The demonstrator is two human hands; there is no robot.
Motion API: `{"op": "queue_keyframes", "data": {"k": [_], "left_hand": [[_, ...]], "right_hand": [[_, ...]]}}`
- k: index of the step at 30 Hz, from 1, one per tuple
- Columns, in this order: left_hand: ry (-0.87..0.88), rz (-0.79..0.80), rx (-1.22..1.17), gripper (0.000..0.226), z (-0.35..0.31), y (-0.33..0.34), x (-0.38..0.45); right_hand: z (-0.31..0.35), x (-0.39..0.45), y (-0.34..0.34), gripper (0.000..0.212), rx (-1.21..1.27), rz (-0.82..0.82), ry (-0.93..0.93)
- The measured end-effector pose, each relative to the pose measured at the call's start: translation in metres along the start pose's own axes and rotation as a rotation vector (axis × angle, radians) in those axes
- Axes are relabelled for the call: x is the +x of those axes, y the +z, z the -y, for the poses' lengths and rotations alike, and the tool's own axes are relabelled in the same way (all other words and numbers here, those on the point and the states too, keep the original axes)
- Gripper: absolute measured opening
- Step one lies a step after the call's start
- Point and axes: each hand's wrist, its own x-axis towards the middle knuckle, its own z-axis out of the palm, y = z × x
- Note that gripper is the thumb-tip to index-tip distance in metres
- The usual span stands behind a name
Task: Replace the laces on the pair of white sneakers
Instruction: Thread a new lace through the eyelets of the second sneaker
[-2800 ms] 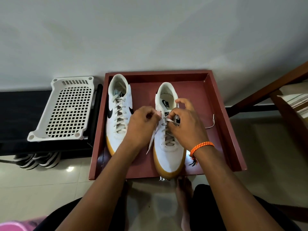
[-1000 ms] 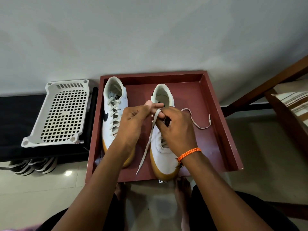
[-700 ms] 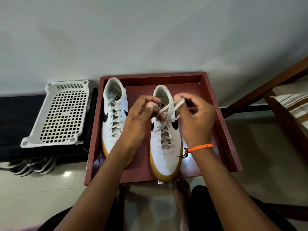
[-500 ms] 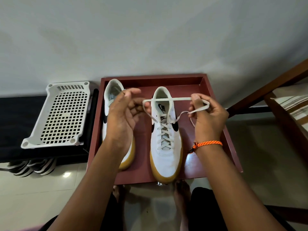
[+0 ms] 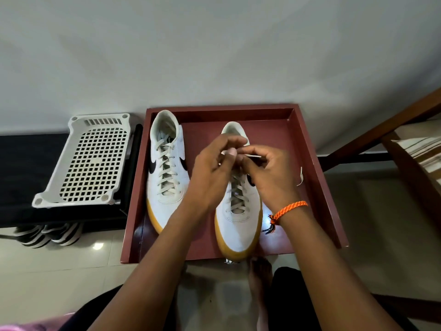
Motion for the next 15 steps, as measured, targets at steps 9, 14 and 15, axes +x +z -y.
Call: {"op": "queue_keyframes", "data": {"k": [9,14,15], "left_hand": [[-0.074,-0.127,0.274,0.012,0.007,0.007,0.006],[-0.053,-0.189,0.389,0.008,0.008,0.015,0.004],[-0.054,-0.197,0.421,0.008,0.008,0.016,0.004]], "right_hand": [[0.003,-0.001,-0.006,0.005,-0.256,-0.224,-0.044],[0.002,-0.001,-0.003,0.008,-0.294,-0.271,0.022],[0.001,-0.001,-0.004,0.009,-0.298,-0.282,0.039]]}}
